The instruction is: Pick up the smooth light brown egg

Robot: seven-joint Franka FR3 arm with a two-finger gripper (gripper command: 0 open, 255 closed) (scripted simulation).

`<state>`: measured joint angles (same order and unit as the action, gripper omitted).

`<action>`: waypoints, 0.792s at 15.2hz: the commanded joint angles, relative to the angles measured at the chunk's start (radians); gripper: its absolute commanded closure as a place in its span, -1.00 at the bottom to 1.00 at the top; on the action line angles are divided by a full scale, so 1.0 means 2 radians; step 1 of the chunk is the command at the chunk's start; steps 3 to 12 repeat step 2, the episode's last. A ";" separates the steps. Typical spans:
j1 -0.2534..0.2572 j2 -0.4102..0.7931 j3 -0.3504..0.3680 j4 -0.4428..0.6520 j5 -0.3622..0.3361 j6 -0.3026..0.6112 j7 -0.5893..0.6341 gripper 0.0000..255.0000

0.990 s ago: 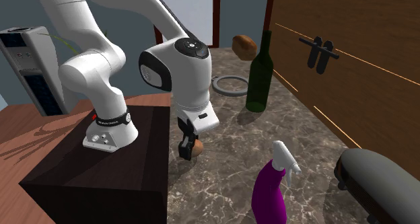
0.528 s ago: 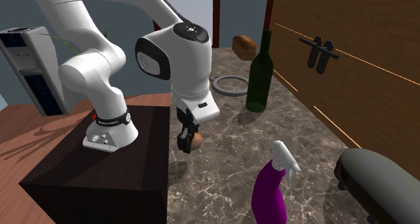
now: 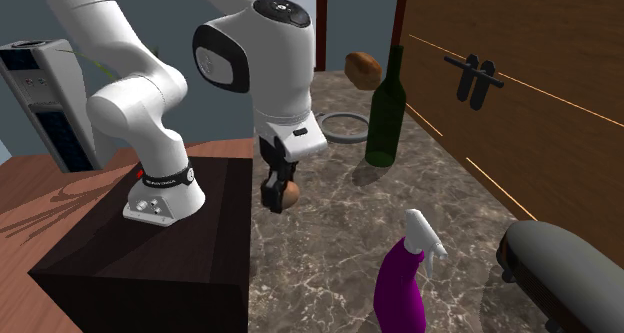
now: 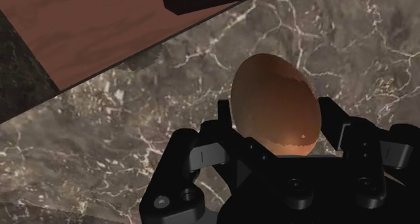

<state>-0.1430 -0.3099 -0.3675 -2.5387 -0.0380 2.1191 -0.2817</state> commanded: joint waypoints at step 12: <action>0.000 -0.007 0.002 0.004 -0.001 -0.010 0.003 1.00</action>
